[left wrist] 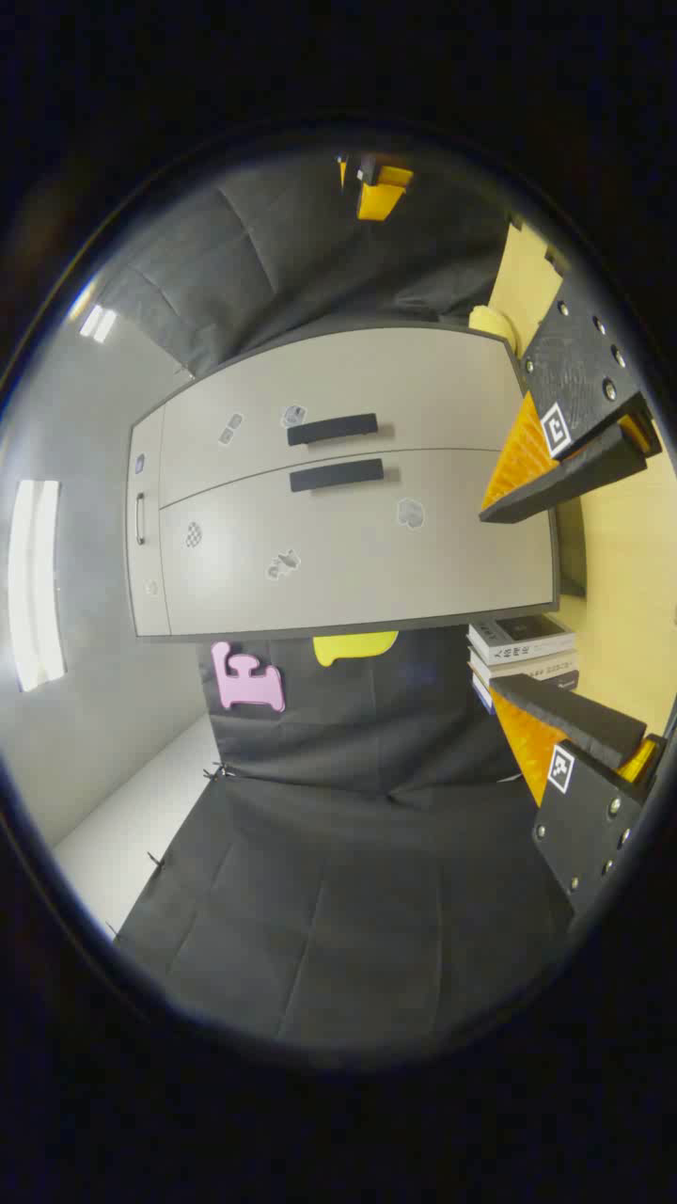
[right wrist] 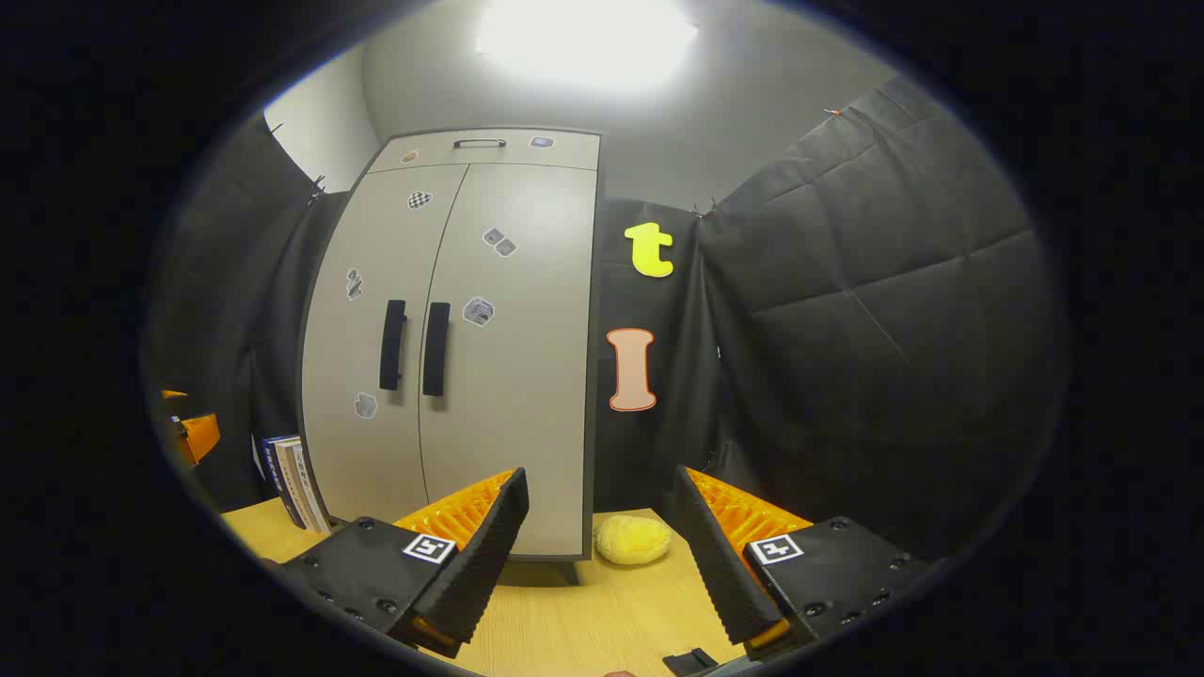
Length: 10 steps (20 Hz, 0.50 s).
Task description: Open the right door of the double-door shoe cabinet with the right hand, and open the left door with the left hand.
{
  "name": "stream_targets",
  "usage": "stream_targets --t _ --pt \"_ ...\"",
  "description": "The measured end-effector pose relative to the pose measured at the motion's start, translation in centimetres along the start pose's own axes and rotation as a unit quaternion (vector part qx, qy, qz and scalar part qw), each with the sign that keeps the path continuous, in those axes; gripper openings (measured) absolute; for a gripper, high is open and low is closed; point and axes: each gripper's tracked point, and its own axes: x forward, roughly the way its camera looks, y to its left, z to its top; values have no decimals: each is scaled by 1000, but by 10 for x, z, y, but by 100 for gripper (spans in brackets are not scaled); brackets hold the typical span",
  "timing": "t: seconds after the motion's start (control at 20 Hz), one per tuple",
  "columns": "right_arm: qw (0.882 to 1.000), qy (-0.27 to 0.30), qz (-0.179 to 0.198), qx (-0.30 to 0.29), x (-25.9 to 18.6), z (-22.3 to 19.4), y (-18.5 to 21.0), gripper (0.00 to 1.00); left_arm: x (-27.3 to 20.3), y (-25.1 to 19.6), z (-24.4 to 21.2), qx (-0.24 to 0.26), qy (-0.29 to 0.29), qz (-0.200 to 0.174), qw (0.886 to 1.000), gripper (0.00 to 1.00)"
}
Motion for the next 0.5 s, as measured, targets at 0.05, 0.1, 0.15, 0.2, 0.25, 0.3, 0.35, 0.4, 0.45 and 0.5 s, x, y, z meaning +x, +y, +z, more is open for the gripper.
stream_targets --t 0.05,0.1,0.15,0.2,0.25,0.3,0.35,0.4,0.45,0.5 --pt "1000 0 2 0 1 1 1 97 1 1 1 0 1 2 1000 95" --pt "1000 1 3 0 1 0 1 97 1 2 -1 2 3 3 1000 95" --pt "1000 2 4 0 2 -1 1 98 3 3 -1 3 3 4 1000 95" --pt "1000 2 4 1 3 -1 1 98 3 3 -2 4 3 5 1000 95" --pt "1000 3 4 2 5 -1 1 98 3 3 0 5 2 6 1000 95" --pt "1000 4 5 3 5 -1 1 98 3 4 0 6 1 6 1000 95" --pt "1000 5 5 4 5 -1 2 98 2 5 2 8 0 7 1000 95" --pt "1000 6 7 5 6 -2 3 98 3 5 3 10 -1 8 1000 95" --pt "1000 6 9 6 6 -2 4 98 1 6 3 11 -2 9 1000 95" --pt "1000 6 10 5 7 -2 4 98 2 7 4 11 -2 10 1000 95"
